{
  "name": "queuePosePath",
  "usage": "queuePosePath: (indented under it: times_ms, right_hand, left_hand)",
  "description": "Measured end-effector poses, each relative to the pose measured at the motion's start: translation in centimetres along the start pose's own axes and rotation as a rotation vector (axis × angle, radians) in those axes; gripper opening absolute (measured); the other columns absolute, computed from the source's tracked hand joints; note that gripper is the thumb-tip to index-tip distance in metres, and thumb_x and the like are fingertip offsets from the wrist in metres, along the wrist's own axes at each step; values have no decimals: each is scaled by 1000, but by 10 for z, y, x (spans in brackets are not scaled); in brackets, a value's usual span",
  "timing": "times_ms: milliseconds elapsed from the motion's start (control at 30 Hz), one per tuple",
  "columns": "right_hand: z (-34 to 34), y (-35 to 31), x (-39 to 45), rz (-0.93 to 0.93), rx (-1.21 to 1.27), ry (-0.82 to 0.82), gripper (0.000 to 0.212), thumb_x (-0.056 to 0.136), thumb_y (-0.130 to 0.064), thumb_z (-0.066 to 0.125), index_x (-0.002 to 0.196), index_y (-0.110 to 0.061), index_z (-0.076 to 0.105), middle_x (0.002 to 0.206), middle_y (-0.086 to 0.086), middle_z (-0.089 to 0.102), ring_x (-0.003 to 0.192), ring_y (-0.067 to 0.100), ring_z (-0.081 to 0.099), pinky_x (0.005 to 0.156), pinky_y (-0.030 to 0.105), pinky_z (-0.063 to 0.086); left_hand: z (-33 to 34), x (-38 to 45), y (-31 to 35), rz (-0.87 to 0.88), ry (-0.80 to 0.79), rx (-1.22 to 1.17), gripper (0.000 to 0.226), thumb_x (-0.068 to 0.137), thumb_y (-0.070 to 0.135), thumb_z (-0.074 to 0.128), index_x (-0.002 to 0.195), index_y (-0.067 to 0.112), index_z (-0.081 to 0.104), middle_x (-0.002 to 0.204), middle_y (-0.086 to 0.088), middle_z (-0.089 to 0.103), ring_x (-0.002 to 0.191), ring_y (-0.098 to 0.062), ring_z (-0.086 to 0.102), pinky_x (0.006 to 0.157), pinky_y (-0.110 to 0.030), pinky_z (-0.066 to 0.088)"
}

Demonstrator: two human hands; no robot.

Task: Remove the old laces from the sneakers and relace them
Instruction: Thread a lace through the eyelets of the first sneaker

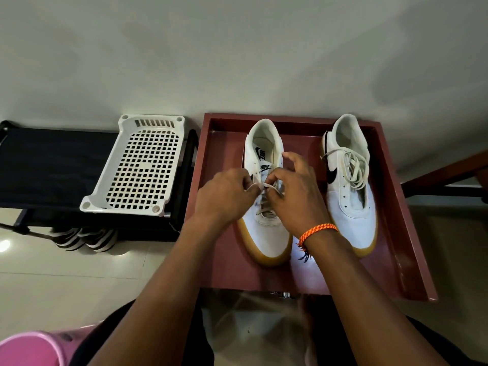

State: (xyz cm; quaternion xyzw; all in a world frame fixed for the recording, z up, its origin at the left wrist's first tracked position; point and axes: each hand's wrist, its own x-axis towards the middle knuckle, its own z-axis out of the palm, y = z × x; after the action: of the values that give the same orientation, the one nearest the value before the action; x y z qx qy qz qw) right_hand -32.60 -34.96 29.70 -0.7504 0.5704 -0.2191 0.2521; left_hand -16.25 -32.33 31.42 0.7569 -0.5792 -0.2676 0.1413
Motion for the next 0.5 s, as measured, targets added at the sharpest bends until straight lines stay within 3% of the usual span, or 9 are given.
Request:
queuePosePath:
  times_ms: [100, 200, 300, 333, 400, 500]
  right_hand:
    - [-2, 1, -1, -2, -25, -11, 12, 92, -14, 72, 98, -24, 72, 158, -1, 40, 136, 24, 42, 101, 39, 48]
    - [-4, 1, -1, -3, -39, -17, 14, 91, -14, 72, 99, -25, 72, 158, -2, 39, 137, 26, 43, 100, 41, 50]
    - [-2, 3, 0, 2, -47, -17, 17, 90, -13, 71, 101, -25, 72, 157, -2, 40, 136, 27, 44, 100, 42, 51]
    - [-2, 3, 0, 1, -47, -16, 18, 89, -12, 70, 101, -25, 72, 157, -2, 40, 136, 26, 44, 100, 42, 51]
    - [-1, 3, 0, 2, -39, -15, 19, 89, -12, 70, 102, -25, 73, 156, -3, 40, 134, 25, 45, 99, 42, 52]
    - [-2, 5, 0, 3, -25, -11, 20, 89, -13, 72, 104, -26, 73, 156, -5, 41, 134, 22, 46, 97, 35, 50]
  left_hand:
    - [4, 4, 0, 63, 62, -103, 26, 100, 36, 71, 79, 22, 66, 77, 9, 62, 72, -11, 60, 61, -28, 41]
    - [-3, 9, -3, 65, 27, -397, 24, 101, 25, 72, 80, 13, 73, 80, 1, 70, 74, -14, 63, 74, -36, 52]
    - [-13, 3, -1, 82, -41, -763, 24, 104, 14, 67, 87, -2, 70, 66, 1, 67, 60, -8, 57, 65, -19, 49]
    - [-17, 2, 2, 88, -50, -855, 23, 105, 12, 65, 91, -6, 69, 71, -4, 68, 61, -10, 56, 63, -16, 47]
    - [-24, 2, 4, 102, -92, -1047, 21, 105, 12, 63, 92, -4, 68, 94, -21, 71, 78, -18, 64, 72, -23, 54]
    - [-30, 1, 2, 113, -167, -1247, 21, 106, 13, 61, 88, 5, 67, 107, -18, 72, 103, -28, 70, 92, -38, 61]
